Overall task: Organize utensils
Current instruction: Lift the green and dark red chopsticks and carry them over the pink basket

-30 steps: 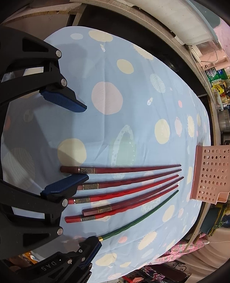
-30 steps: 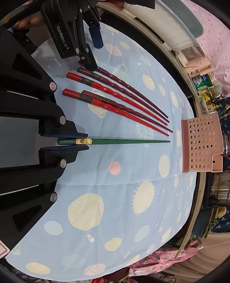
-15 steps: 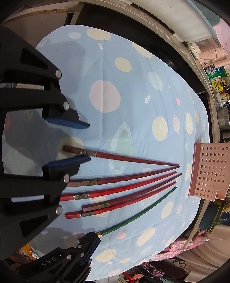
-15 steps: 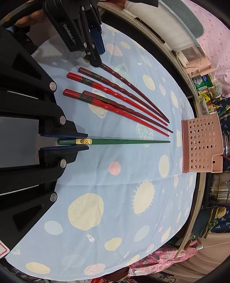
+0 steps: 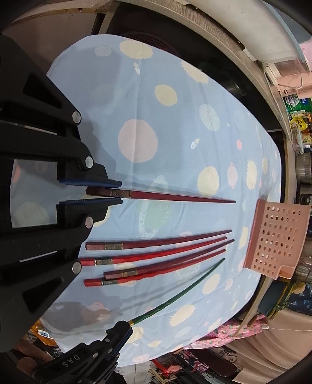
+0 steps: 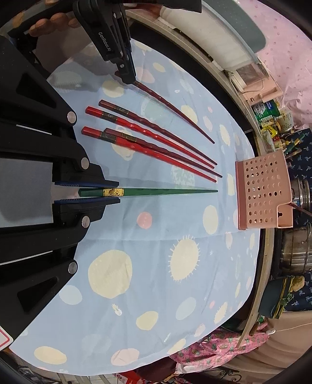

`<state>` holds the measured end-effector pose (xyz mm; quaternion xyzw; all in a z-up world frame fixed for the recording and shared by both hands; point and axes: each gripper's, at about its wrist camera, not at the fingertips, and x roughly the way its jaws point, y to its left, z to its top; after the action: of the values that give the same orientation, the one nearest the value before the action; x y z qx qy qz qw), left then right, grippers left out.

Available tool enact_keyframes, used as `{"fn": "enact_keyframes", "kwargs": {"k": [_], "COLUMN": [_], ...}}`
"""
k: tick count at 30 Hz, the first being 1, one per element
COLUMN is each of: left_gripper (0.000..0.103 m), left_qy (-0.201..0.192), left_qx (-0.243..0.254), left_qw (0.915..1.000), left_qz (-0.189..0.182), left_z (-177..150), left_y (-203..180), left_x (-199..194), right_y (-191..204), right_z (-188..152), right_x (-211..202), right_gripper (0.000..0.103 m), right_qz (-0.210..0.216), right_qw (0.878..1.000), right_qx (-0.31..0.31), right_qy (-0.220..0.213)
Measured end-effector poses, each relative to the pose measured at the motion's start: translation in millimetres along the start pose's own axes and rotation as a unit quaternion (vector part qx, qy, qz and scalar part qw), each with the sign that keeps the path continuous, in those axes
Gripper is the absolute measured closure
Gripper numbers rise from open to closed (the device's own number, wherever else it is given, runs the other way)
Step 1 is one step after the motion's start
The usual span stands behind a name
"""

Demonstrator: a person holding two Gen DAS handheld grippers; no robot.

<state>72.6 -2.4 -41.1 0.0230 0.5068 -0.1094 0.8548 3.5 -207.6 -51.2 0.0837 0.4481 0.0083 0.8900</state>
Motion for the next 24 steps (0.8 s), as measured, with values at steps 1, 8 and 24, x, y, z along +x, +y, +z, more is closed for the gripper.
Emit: {"fn": "enact_keyframes", "kwargs": {"k": [1, 8, 24], "left_gripper": [0.095, 0.095, 0.095], "left_qy": [-0.003, -0.043, -0.148], "left_qx": [-0.001, -0.014, -0.029], "left_qw": [1.0, 0.9989, 0.9886], "left_qz": [-0.001, -0.01, -0.004], "left_z": [2, 24, 115], "left_y": [1, 6, 18], "left_x": [-3, -39, -99], "right_y": [0, -7, -25], "right_z": [2, 32, 133], "right_x": [-4, -41, -89], "right_gripper": [0.096, 0.096, 0.096], "right_qz": [0.001, 0.008, 0.023], "right_qw": [1.0, 0.998, 0.985], "right_qx": [0.0, 0.006, 0.016], "right_qy": [-0.005, -0.06, -0.168]}}
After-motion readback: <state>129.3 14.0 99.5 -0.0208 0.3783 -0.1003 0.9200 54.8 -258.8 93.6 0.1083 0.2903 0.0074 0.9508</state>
